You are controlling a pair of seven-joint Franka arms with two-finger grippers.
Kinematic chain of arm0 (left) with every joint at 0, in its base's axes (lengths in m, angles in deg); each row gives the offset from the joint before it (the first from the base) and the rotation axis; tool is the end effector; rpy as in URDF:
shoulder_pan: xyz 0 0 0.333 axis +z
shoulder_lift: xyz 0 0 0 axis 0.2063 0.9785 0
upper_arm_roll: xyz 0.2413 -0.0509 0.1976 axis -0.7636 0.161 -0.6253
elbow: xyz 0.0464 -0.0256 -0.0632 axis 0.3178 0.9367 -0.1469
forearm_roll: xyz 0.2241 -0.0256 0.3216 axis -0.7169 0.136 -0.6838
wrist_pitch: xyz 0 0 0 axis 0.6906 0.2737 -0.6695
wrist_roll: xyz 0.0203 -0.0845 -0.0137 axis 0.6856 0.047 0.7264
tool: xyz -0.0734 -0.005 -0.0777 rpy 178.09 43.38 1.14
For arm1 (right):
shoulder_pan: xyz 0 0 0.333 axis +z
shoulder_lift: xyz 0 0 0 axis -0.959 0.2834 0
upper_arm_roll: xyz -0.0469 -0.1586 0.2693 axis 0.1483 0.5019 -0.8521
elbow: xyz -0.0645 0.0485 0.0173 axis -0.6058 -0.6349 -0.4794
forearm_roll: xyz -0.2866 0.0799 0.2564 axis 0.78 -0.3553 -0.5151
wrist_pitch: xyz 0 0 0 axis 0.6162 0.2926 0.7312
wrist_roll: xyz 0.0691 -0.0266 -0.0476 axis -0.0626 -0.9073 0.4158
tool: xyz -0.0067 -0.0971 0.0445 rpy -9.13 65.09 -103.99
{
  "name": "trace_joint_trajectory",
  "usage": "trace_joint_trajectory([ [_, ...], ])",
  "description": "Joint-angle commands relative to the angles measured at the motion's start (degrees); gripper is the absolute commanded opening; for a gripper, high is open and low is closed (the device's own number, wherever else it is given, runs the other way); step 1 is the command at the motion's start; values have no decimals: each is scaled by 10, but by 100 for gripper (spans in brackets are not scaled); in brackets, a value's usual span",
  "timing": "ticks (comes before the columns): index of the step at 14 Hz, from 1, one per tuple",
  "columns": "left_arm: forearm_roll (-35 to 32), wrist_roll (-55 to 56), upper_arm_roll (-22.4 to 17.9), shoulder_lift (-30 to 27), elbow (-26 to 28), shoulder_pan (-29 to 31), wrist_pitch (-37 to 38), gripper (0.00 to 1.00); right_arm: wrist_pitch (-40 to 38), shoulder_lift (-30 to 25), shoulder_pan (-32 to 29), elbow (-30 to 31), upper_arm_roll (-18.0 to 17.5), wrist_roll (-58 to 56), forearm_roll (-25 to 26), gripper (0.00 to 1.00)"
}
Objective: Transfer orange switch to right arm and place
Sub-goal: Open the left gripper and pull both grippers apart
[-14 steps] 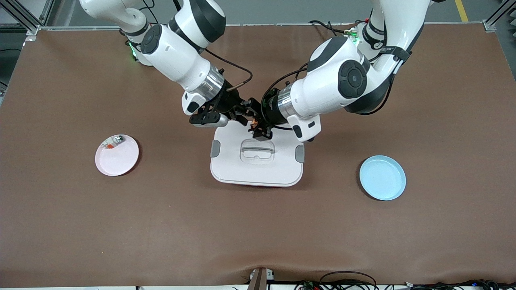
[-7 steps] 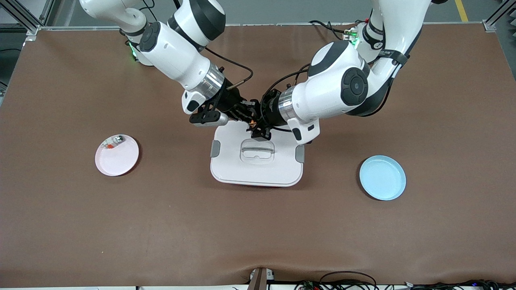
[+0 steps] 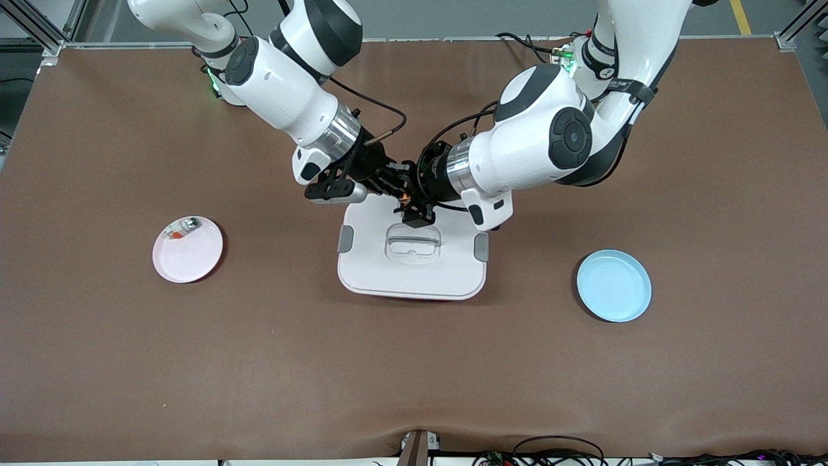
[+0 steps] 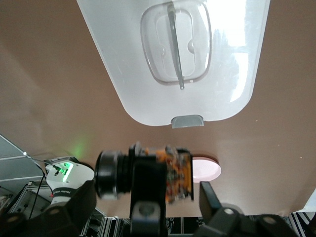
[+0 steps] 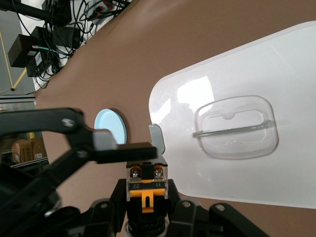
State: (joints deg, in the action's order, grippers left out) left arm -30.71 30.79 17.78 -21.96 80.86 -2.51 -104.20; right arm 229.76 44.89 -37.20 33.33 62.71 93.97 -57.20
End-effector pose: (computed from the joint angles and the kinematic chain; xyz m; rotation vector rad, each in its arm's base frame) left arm 0.5596 -0.4482 0.4977 2.1035 1.6306 -0.7585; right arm 0.5137 0.4220 0.4843 -2.4495 0.3897 -0.1222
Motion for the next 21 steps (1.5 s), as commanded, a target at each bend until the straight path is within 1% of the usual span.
trace_joint_trajectory([
  [1, 14, -4, 1, -3, -9, -4, 3, 100, -2, 13, 0, -15, -3, -11, -10, 0],
  [3, 11, -4, -1, -7, -9, -1, 3, 100, -12, 13, -4, -18, -3, -13, -10, 0],
  [5, 4, -5, -2, -9, -9, 15, 10, 100, -52, 7, -6, -25, 0, -13, -7, 0],
  [7, -34, -12, -2, -10, -9, 35, 21, 100, -106, 0, -21, -39, 1, -14, -4, 0],
  [9, -87, -58, -2, -27, -9, 48, 32, 100, -172, -6, -41, -63, 1, -37, -3, 0],
  [13, -171, -199, -2, -39, -8, 79, 70, 100, -329, -6, -92, -126, 2, -120, 1, 0],
  [14, -193, -242, -2, -48, -7, 88, 76, 100, -363, -6, -102, -139, 2, -129, 22, 0],
  [15, -205, -291, -3, -54, -6, 99, 89, 100, -399, -6, -111, -153, 1, -149, 62, 0],
  [16, -213, -341, -3, -56, -7, 111, 104, 100, -435, -6, -118, -162, 1, -191, 103, 0],
  [17, -228, -391, -3, -60, -6, 126, 124, 100, -472, -8, -124, -165, 2, -238, 128, 0],
  [19, -285, -469, -4, -65, -5, 141, 160, 100, -507, -24, -146, -160, 2, -300, 165, 0],
  [21, -362, -497, -3, -74, -5, 152, 197, 100, -545, -37, -160, -159, 2, -375, 217, 0],
])
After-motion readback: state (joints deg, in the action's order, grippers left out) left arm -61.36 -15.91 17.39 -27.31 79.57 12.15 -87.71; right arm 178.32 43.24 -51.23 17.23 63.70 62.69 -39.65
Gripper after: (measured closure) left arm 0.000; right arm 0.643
